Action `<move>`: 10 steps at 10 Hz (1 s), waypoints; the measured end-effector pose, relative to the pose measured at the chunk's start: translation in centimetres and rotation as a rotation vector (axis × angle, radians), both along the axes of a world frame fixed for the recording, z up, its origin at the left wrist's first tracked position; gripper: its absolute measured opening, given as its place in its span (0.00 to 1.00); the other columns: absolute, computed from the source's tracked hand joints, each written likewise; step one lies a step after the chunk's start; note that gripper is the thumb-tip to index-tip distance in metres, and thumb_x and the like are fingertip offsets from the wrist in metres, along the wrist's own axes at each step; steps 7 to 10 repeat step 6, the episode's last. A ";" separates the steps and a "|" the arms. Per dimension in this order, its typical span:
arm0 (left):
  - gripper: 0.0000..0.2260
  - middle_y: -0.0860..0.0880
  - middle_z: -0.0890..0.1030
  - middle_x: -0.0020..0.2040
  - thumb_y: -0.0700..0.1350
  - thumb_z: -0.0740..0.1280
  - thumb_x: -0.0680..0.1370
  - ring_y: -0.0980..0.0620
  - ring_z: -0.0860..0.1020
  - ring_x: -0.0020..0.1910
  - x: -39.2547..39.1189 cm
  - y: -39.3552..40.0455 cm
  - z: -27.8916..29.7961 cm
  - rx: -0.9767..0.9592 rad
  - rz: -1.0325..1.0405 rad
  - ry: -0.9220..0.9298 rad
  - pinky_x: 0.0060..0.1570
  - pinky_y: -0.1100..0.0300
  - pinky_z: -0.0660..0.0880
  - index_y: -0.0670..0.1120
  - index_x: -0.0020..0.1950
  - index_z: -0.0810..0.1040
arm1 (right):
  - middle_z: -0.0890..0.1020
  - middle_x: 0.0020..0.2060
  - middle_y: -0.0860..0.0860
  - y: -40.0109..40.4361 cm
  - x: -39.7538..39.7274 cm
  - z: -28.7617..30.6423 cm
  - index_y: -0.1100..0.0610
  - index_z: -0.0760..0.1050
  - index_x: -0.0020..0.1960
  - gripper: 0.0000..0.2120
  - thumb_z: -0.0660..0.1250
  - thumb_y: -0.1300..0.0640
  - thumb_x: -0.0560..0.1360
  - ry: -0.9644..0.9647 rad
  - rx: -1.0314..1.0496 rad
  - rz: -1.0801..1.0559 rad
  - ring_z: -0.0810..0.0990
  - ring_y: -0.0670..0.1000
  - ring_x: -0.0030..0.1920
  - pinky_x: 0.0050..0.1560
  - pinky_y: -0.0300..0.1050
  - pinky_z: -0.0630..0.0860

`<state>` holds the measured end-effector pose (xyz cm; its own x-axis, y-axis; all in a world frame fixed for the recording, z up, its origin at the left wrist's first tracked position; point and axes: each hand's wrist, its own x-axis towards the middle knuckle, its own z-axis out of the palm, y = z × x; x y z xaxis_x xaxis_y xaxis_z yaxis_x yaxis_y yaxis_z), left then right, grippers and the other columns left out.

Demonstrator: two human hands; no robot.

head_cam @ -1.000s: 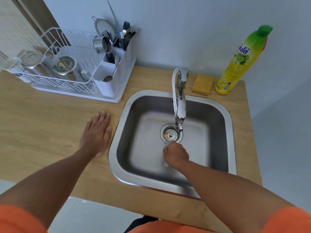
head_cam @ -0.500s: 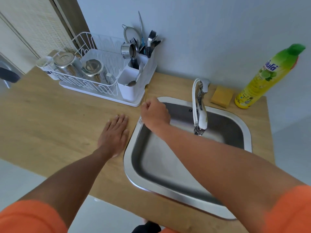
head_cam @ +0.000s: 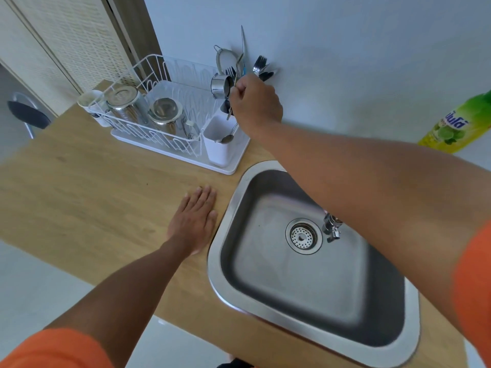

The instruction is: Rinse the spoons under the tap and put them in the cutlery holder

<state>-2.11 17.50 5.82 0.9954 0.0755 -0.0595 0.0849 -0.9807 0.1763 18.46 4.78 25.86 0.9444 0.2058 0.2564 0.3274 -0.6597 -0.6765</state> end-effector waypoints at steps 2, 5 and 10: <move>0.29 0.50 0.50 0.85 0.56 0.41 0.84 0.51 0.45 0.84 -0.1 0.1 0.0 0.003 0.001 0.001 0.82 0.48 0.44 0.48 0.85 0.49 | 0.81 0.45 0.46 0.7 -0.1 -2.1 0.47 0.74 0.45 0.06 0.62 0.51 0.81 0.101 -0.065 0.045 0.79 0.52 0.46 0.39 0.44 0.68; 0.28 0.51 0.50 0.85 0.55 0.43 0.85 0.51 0.45 0.84 -0.1 -0.3 0.5 -0.017 0.013 -0.003 0.82 0.49 0.43 0.47 0.85 0.50 | 0.84 0.50 0.50 0.8 -1.2 -3.3 0.50 0.81 0.54 0.12 0.59 0.54 0.81 0.195 -0.191 0.104 0.81 0.54 0.49 0.43 0.46 0.76; 0.29 0.51 0.50 0.85 0.55 0.42 0.84 0.51 0.45 0.84 -0.1 -0.3 0.6 -0.012 0.007 -0.018 0.82 0.49 0.43 0.47 0.85 0.50 | 0.83 0.48 0.51 0.3 -1.5 -3.7 0.53 0.80 0.54 0.11 0.58 0.55 0.81 0.218 -0.192 0.080 0.81 0.54 0.48 0.43 0.47 0.75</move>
